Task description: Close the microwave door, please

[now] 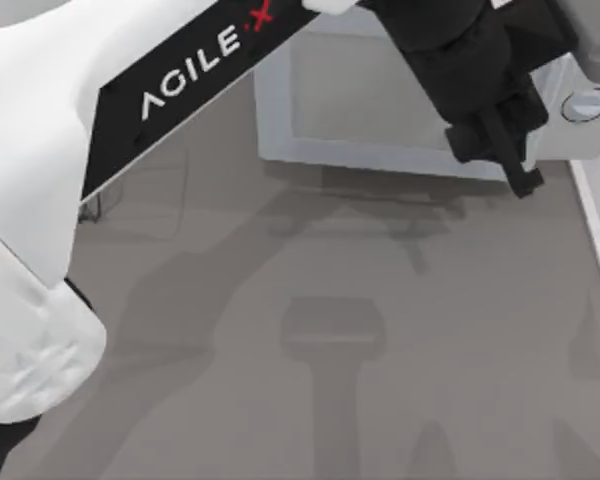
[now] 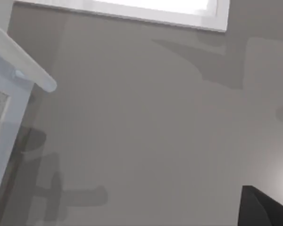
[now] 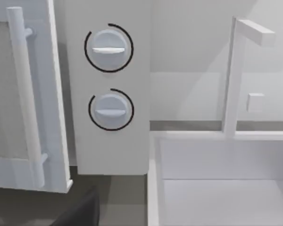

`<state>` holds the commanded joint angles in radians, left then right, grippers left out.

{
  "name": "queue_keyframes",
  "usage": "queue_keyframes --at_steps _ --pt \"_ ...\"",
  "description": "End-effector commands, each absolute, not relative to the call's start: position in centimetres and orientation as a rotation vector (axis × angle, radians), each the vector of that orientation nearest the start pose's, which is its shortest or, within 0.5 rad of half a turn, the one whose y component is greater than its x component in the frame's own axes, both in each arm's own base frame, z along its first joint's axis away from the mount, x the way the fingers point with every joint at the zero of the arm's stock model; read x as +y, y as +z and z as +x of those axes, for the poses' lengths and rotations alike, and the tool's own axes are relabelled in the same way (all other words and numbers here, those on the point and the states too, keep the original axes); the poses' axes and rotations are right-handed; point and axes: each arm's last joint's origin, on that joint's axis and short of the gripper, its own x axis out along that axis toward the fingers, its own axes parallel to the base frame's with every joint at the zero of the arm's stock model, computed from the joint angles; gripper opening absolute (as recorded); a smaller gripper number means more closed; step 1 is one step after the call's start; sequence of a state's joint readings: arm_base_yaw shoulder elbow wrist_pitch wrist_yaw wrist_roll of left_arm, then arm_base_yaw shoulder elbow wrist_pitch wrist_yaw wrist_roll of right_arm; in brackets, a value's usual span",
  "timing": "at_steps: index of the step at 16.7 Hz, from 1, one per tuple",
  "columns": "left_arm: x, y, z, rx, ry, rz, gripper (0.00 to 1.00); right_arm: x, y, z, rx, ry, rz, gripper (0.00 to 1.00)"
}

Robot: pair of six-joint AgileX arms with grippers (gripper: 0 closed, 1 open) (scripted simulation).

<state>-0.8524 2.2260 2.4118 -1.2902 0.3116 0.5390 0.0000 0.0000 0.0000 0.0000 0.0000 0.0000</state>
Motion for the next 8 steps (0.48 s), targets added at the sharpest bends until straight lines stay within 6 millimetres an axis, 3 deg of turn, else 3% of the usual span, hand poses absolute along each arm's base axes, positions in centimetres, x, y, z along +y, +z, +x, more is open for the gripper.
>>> queue_keyframes --at_steps 5,8 --pt "-35.0 37.1 25.7 0.732 -1.445 0.762 0.0 -0.1 16.0 10.6 0.0 0.0 0.0 1.0" --pt "-35.8 36.0 26.8 0.769 -1.407 0.751 0.0 -0.1 16.0 10.6 0.0 0.0 0.0 1.0"
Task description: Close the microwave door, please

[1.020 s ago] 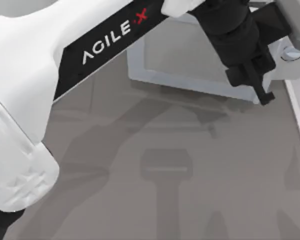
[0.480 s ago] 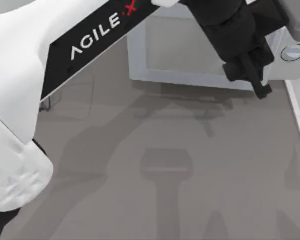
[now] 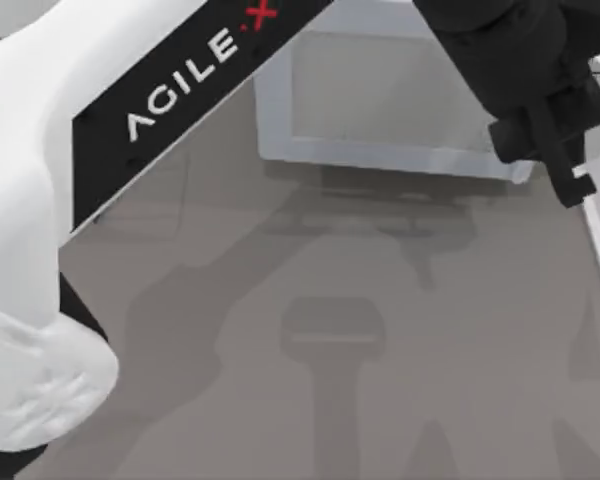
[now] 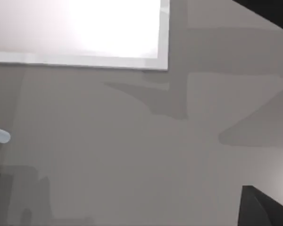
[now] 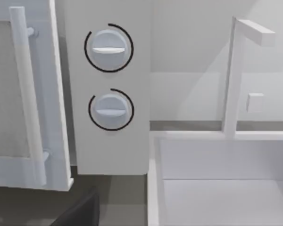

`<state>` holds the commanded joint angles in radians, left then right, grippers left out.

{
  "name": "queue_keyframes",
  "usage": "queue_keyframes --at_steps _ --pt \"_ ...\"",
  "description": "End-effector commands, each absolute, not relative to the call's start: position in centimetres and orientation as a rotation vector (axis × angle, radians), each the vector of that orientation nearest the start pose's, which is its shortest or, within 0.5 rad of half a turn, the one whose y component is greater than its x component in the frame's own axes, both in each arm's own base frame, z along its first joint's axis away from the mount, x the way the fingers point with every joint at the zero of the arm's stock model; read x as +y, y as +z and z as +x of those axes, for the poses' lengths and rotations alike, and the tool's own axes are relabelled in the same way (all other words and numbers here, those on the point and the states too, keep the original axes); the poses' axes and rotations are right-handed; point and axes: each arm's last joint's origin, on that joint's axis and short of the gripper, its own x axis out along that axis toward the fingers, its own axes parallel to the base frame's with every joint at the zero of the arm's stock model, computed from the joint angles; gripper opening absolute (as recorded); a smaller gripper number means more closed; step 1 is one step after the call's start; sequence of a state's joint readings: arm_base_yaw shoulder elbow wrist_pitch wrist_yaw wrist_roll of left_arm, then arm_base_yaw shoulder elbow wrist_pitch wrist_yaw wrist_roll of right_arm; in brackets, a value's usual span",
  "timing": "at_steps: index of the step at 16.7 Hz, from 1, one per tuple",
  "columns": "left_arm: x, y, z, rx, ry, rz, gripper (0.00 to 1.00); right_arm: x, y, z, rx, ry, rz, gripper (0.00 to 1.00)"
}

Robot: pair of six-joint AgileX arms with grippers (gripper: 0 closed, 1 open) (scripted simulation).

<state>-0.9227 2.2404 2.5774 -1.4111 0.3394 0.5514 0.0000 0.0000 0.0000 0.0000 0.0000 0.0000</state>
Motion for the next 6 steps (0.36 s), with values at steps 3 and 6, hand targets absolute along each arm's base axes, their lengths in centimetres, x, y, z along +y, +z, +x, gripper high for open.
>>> queue_keyframes --at_steps 3,6 --pt "-36.7 32.7 29.9 0.839 -1.316 0.731 0.0 -0.1 16.0 10.6 0.0 0.0 0.0 1.0" --pt "-36.7 31.2 31.7 0.861 -1.26 0.715 0.0 -0.1 16.0 10.6 0.0 0.0 0.0 1.0"
